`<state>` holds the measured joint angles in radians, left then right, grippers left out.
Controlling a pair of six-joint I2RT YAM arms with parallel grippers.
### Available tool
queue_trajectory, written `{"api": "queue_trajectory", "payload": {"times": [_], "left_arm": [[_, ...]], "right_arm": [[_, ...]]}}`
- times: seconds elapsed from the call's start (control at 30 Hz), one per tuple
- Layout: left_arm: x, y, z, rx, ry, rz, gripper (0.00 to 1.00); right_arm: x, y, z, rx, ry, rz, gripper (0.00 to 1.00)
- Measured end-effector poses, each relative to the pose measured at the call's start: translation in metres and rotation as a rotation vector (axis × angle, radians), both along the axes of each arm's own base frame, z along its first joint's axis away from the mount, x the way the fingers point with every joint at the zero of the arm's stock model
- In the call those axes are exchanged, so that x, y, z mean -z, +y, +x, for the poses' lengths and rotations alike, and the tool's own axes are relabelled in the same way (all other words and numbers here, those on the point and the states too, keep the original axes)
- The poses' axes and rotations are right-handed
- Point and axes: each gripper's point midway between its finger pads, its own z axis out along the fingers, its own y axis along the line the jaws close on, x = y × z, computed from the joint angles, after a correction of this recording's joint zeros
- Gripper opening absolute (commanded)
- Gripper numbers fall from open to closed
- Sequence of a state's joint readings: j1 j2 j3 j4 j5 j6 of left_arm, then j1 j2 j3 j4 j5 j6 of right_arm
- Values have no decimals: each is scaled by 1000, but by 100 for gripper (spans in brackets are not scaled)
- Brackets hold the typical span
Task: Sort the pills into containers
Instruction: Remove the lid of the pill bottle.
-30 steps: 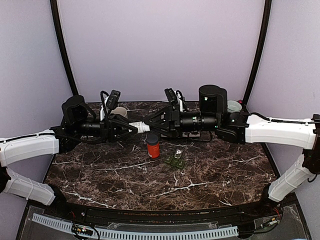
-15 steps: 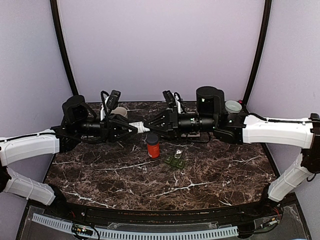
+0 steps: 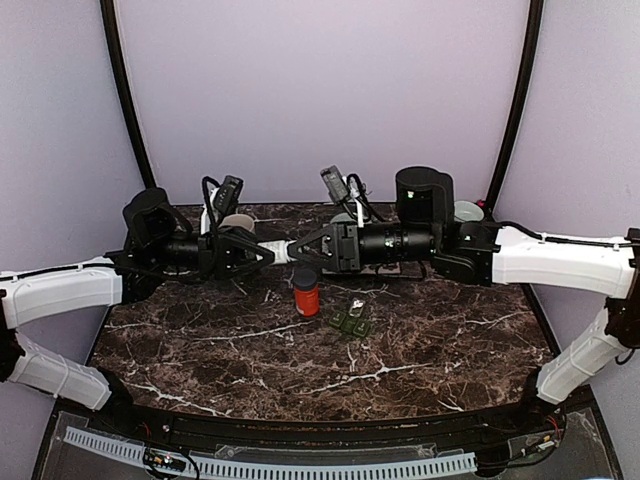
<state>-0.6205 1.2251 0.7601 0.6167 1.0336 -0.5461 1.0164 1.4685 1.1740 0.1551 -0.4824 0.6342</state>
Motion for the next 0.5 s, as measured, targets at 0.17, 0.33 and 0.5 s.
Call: {"api": "queue_trajectory", "payload": {"times": [0.17,0.33,0.5], "left_arm": [[-10,-2,-4,50,72,-18,0],[-17,-1,-6,74,124,-24,0],[-28,2,-7,92,143,-44,0]], "right_arm": [[-8,-3,-5,-30,-272,-5,0],[-16,-1,-7,-19,-503,-28,0],[-29,3,-7,-1,-671,-60,0]]}}
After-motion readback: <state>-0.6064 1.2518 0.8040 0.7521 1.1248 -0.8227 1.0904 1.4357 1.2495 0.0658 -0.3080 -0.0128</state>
